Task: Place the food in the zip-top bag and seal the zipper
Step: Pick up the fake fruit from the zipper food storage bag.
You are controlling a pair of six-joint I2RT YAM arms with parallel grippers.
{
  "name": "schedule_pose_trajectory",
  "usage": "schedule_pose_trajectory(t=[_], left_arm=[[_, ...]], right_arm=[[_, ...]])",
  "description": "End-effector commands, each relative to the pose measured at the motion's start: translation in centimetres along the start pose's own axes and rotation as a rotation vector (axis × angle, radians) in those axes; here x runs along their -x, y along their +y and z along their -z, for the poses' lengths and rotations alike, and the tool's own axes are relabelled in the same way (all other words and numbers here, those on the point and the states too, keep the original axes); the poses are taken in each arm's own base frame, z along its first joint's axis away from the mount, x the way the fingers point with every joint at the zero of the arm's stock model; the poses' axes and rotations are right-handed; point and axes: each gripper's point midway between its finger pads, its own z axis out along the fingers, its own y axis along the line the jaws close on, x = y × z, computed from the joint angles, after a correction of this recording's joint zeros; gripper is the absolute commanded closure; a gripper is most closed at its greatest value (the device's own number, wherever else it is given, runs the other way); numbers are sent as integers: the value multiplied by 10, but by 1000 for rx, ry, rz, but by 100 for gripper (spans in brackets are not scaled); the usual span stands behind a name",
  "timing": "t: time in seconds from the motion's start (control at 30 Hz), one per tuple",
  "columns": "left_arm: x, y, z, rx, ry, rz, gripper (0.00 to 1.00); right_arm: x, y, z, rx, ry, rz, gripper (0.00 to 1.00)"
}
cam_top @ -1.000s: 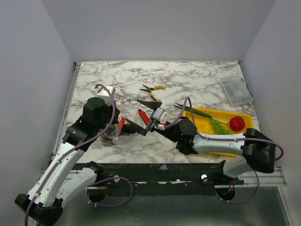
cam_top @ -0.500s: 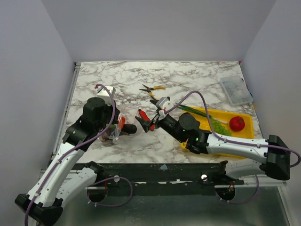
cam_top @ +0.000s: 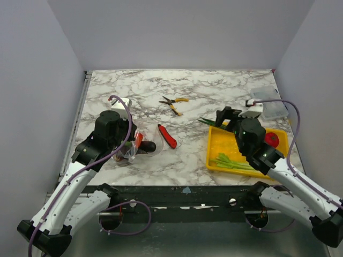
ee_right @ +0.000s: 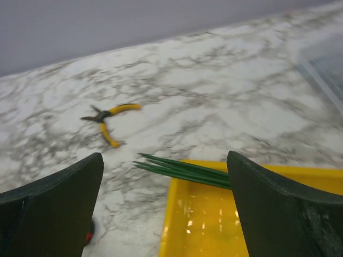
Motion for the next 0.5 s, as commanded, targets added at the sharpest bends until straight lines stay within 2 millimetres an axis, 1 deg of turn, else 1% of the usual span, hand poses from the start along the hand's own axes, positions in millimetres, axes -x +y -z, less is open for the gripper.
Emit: schedule_pose_trajectory(t=[0.0,0.07,0.13,0.17,0.23,0.33,0.47], left_arm=[[1,-2,-2,-15,-6,9,100],[2,-2,-1,-14,-10,9,100],[1,-2,0,-13,-12,8,100],[1,-1,0,-13,-11,8,100],[2,-2,0,-13,-13,8,100],[2,-2,1,-16,-14,8,100],[2,-3,2,-21,-18,9,100]], right_arm=[[-47,-101,7,-403,113,-265,1],[-68,-131,11,-540,163,-359,0],[-89,-153,19,-667,198,-468,0],[-97,-161,23,-720,209,-514,1],[-110,-173,33,-818,228,-553,1],[-121,-191,49,-975,229,-563,0],[-138,-211,71,-1141,225,-614,1]])
